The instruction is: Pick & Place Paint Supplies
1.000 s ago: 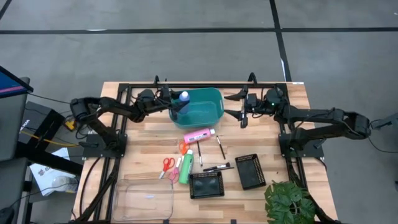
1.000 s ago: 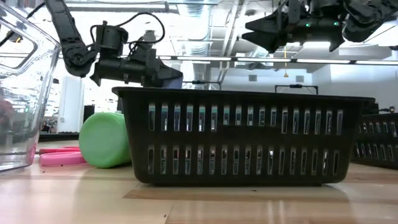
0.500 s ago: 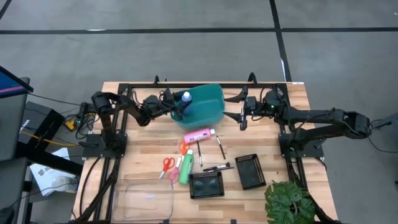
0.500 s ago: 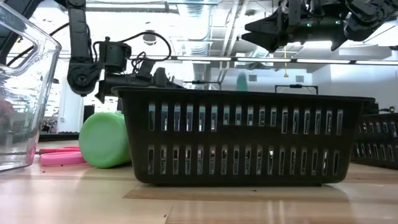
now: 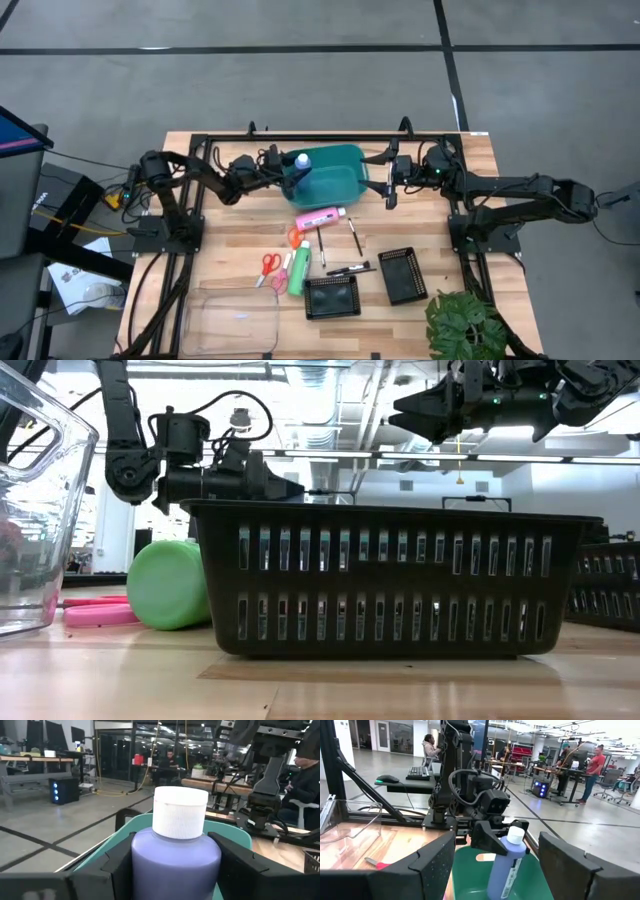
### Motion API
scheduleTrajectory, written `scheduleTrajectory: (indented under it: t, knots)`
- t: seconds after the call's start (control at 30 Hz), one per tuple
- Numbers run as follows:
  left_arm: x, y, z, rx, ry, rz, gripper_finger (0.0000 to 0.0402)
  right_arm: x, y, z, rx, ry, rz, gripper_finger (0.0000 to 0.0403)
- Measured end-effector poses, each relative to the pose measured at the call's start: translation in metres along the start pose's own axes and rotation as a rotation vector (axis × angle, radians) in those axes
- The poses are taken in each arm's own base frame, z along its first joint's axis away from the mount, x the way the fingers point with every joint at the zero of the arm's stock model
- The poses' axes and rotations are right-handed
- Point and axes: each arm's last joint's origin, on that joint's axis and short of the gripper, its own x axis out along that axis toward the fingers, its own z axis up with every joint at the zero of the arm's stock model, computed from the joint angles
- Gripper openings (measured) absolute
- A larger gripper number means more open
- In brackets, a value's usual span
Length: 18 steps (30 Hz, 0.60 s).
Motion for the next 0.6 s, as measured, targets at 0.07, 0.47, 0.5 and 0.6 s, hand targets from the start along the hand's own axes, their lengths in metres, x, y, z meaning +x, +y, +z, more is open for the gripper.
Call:
scheduleTrajectory:
  t: [0.07, 0.47, 0.5, 0.6]
  knots:
    - [-0.0004, -0.0001, 0.0005, -0.001, 0.025, 0.001, 0.0232, 0.0000, 0.0000, 0.0000, 0.000, 0.000, 0.000, 0.0264]
    - [-0.0008, -0.0002, -0.0024, -0.001, 0.075, -0.004, 0.0246, 0.0000, 0.0000, -0.0002, 0.018, 0.003, 0.000, 0.0264]
    - [-0.0008, -0.0002, -0.0024, -0.001, 0.076, -0.004, 0.0243, 0.0001, 0.0002, -0.0006, 0.020, 0.007, 0.001, 0.0264]
    - [-0.0008, -0.0002, -0.0024, 0.000, 0.075, -0.004, 0.0236, 0.0003, 0.0012, -0.0013, 0.023, 0.015, 0.006, 0.0264]
